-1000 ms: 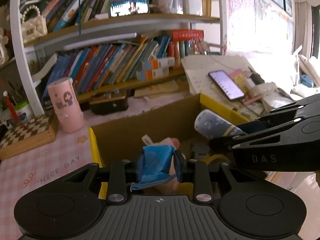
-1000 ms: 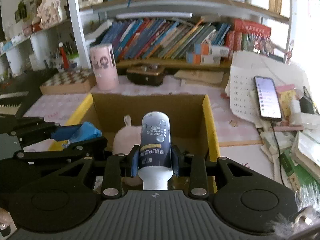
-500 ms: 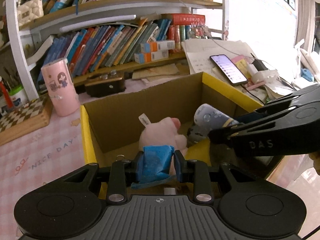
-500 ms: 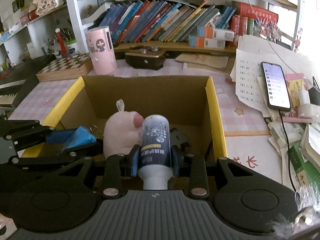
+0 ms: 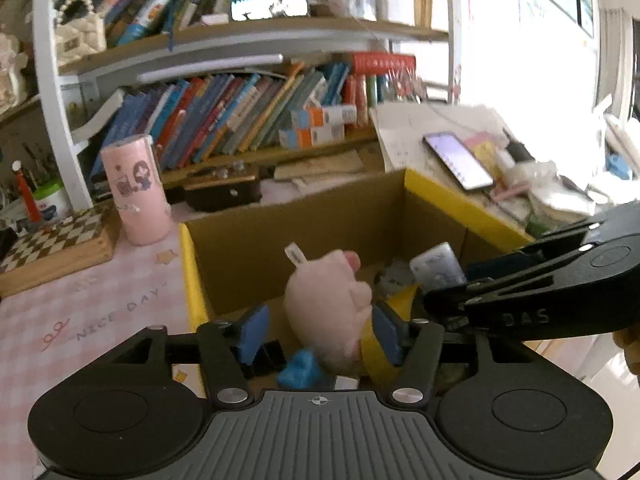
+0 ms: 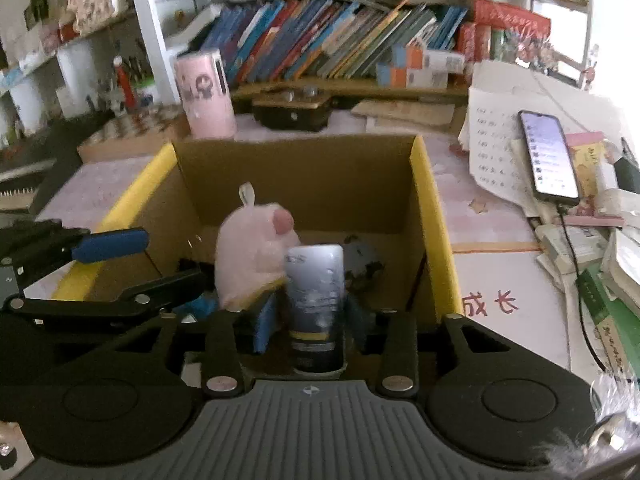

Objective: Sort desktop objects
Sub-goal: 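Lower both grippers into the yellow box and open them, releasing both items, then lift both open grippers out of the yellow box and pull back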

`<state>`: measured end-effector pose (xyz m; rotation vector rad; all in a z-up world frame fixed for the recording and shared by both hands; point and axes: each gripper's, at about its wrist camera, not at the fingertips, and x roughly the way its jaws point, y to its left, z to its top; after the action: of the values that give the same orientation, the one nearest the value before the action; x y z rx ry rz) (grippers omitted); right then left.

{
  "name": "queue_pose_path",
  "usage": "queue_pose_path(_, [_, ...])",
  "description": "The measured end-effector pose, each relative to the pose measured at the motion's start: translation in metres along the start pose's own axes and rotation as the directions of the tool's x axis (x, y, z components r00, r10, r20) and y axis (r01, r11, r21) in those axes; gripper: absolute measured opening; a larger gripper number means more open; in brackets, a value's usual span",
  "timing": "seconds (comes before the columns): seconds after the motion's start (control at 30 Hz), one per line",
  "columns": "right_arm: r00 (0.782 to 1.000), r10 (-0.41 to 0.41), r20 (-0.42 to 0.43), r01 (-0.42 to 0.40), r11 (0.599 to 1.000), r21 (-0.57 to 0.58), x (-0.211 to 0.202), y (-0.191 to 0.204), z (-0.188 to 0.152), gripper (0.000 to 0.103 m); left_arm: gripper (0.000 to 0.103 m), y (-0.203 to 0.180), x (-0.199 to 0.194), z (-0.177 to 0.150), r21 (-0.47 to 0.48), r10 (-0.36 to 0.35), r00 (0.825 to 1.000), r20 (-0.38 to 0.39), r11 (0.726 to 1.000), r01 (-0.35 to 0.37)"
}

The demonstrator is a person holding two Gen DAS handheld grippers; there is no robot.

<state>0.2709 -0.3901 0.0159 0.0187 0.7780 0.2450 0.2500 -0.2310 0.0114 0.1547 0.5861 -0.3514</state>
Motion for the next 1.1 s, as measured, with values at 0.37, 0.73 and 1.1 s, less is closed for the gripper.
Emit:
queue_pose_path(0.37, [0.988,-0.041,0.15,0.033,0.998,0.057,-0.056,0.025,-0.004,0.064,0.095,0.026,-0.063,-0.014,-0.073,0.069,0.992,0.106,0.995,-0.062])
queue_pose_path(0.73, [0.978,-0.087,0.189,0.07,0.993,0.096,-0.085,0.072,-0.04,0.085,0.102,0.069,-0.132,-0.063,-0.152,0.205,0.973,0.103,0.97,-0.188])
queue_pose_path(1.1, [0.973,-0.145,0.181,0.122,0.983,0.134,-0.113,0.14,-0.106,0.094,0.103,0.09,-0.194,-0.116,-0.206,0.257,0.964,0.068,0.949,-0.239])
